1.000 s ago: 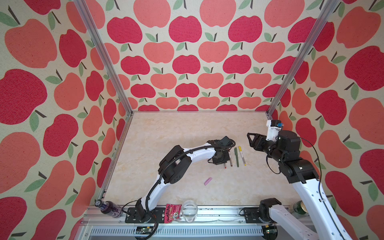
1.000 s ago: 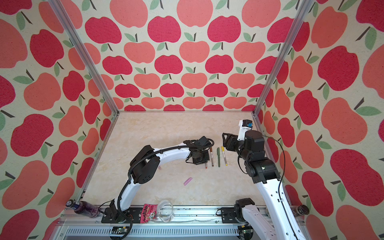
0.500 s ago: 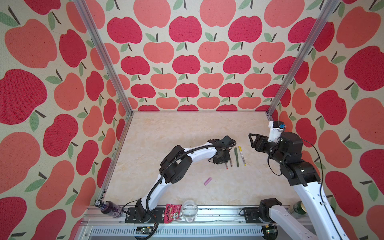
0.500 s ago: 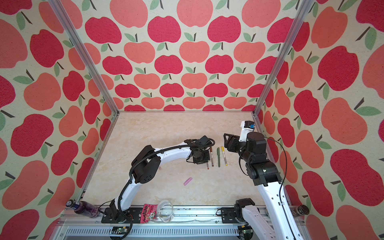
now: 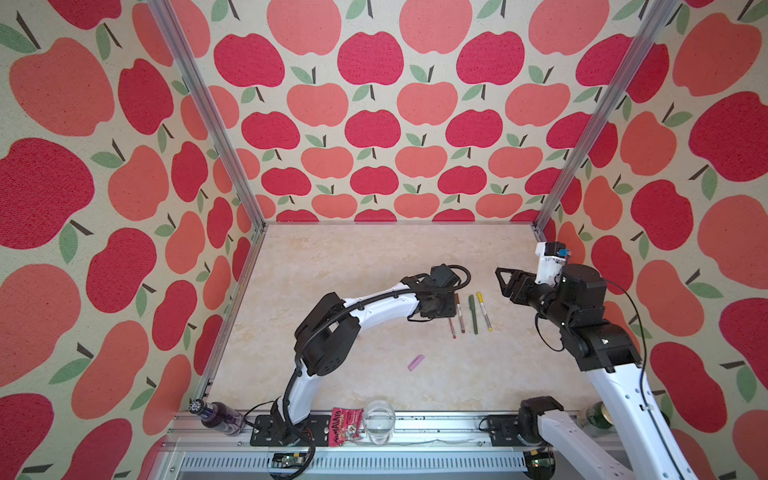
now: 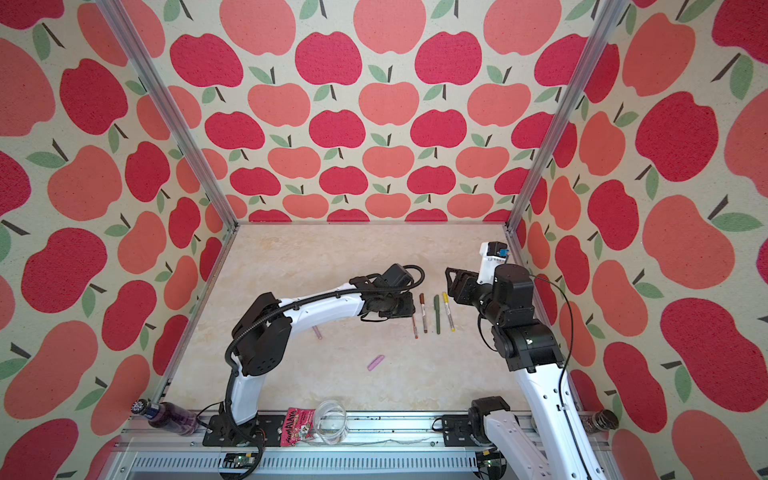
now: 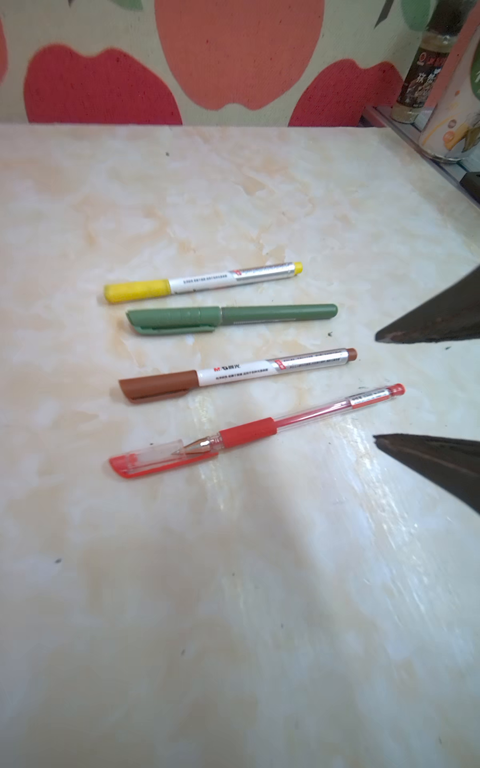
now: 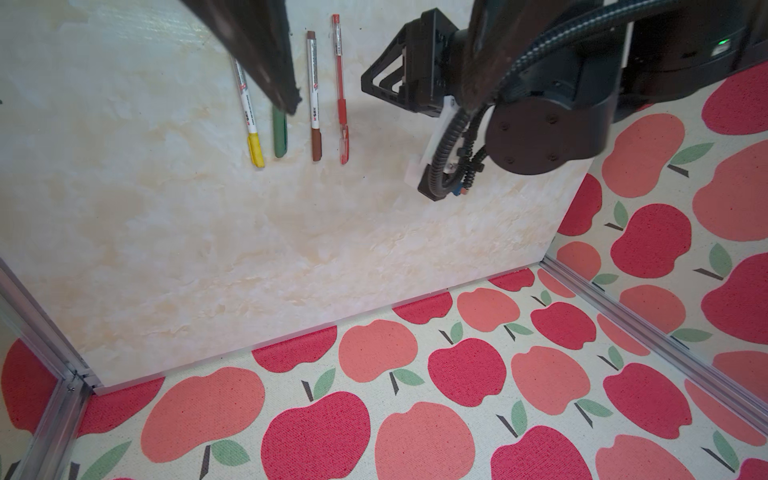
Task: Insert the pens into the pen caps
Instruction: 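Move the left gripper over the pink pen while the right gripper approaches the pink cap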
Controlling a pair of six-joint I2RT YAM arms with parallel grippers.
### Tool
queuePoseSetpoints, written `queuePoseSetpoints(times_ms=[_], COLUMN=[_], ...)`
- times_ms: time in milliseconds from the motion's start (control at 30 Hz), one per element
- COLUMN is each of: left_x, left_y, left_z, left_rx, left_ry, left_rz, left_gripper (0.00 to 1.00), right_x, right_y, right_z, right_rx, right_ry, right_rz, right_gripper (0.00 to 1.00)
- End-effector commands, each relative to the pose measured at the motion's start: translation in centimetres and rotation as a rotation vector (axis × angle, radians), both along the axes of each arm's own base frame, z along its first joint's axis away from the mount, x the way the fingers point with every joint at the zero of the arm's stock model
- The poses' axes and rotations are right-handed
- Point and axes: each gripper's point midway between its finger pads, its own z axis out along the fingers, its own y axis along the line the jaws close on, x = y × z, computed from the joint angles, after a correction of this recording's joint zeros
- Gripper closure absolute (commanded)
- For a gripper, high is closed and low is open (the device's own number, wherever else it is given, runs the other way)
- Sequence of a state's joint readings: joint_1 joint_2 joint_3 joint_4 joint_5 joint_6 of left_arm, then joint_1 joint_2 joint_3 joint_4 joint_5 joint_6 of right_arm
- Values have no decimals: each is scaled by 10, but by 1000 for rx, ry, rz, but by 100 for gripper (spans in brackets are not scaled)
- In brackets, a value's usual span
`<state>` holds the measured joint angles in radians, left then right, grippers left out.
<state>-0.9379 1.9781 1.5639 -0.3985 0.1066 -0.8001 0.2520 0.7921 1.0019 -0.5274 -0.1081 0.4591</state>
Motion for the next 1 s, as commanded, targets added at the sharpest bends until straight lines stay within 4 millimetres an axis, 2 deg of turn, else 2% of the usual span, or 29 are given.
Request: queuePoseSetpoints(times_ms=[0, 67, 133, 267, 333, 433, 533, 600, 833, 967], left_x=[18, 17, 16, 5, -3, -16, -25, -28, -24, -23], left_y=[37, 77, 121, 217, 253, 292, 310, 314, 313, 311], left_z=[69, 86, 93, 76, 66, 44, 17, 4, -34, -52], left_rx=[-46, -27, 14, 105, 105, 54, 5, -2, 43, 85], left_ry=[-222, -268, -271, -186, -149, -71, 11, 39, 133, 191], left_rz=[47, 104, 186, 370, 449, 564, 641, 654, 638, 626], left_gripper=[58, 55, 52, 48, 46, 44, 44, 44, 44, 46], right_x=[-7, -9, -10, -17, -23, -34, -39, -38, -32, -31], right_y=[8, 17, 27, 55, 71, 92, 106, 111, 126, 129], right_z=[2, -9, -22, -63, -86, -122, -149, -158, -171, -180], right_rx=[6, 21, 29, -26, -90, -189, -255, -296, -384, -414], right_ry=[11, 54, 107, 247, 307, 403, 477, 500, 549, 585], right_rz=[66, 111, 153, 218, 255, 306, 335, 339, 349, 344], right_gripper=[35, 35, 35, 35, 35, 35, 35, 35, 36, 36])
